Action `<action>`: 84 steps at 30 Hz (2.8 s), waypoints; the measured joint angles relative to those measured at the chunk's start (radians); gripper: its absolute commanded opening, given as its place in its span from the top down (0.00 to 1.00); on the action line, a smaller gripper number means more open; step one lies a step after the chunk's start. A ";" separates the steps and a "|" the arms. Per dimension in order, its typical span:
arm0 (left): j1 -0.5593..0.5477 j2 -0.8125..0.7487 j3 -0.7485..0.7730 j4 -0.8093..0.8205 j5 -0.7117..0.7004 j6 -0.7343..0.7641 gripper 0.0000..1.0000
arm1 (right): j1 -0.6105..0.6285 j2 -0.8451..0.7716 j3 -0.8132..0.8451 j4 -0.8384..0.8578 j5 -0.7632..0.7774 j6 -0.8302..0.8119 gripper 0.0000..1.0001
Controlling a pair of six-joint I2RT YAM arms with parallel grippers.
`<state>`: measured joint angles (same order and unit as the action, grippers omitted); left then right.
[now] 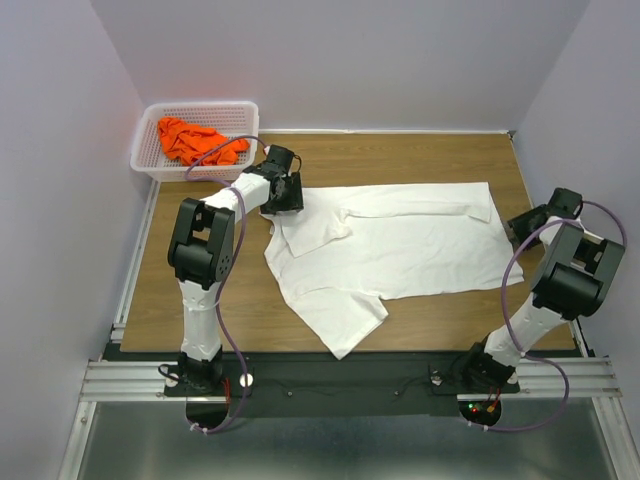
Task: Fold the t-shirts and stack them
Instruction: Fold the tshirt
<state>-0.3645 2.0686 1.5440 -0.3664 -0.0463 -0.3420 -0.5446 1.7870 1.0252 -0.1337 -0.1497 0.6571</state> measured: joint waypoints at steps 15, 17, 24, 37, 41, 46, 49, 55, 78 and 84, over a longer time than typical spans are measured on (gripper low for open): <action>0.000 0.001 0.000 0.000 0.000 0.000 0.24 | 0.075 0.026 0.113 0.016 -0.199 -0.032 0.58; 0.000 0.001 0.000 0.000 -0.001 0.000 0.24 | 0.082 0.047 0.113 0.019 -0.211 -0.031 0.57; 0.000 0.001 0.000 0.000 0.000 0.000 0.24 | 0.082 0.097 0.111 0.023 -0.217 -0.029 0.57; 0.000 0.001 -0.013 0.001 0.000 0.000 0.24 | 0.082 0.097 0.090 0.035 -0.161 -0.036 0.56; 0.000 0.001 -0.013 0.001 0.000 0.000 0.25 | 0.082 0.097 0.090 0.036 -0.165 -0.040 0.58; 0.000 0.001 -0.013 0.001 0.000 0.000 0.24 | 0.089 0.097 0.090 0.037 -0.182 -0.042 0.62; 0.000 0.002 -0.013 0.001 0.000 0.000 0.24 | 0.095 0.097 0.090 0.037 -0.188 -0.043 0.68; 0.000 0.010 -0.013 0.003 0.000 0.000 0.24 | 0.095 0.097 0.090 0.037 -0.176 -0.053 0.83; 0.006 0.012 -0.013 0.001 0.000 0.000 0.25 | 0.097 0.102 0.184 -0.024 0.006 -0.236 0.94; 0.006 0.012 -0.013 0.001 0.000 0.000 0.25 | 0.097 0.135 0.186 -0.070 0.016 -0.246 0.86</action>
<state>-0.3580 2.0804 1.5314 -0.3656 -0.0463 -0.3420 -0.4480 1.9217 1.2110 -0.2035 -0.1337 0.4114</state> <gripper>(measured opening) 0.753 0.102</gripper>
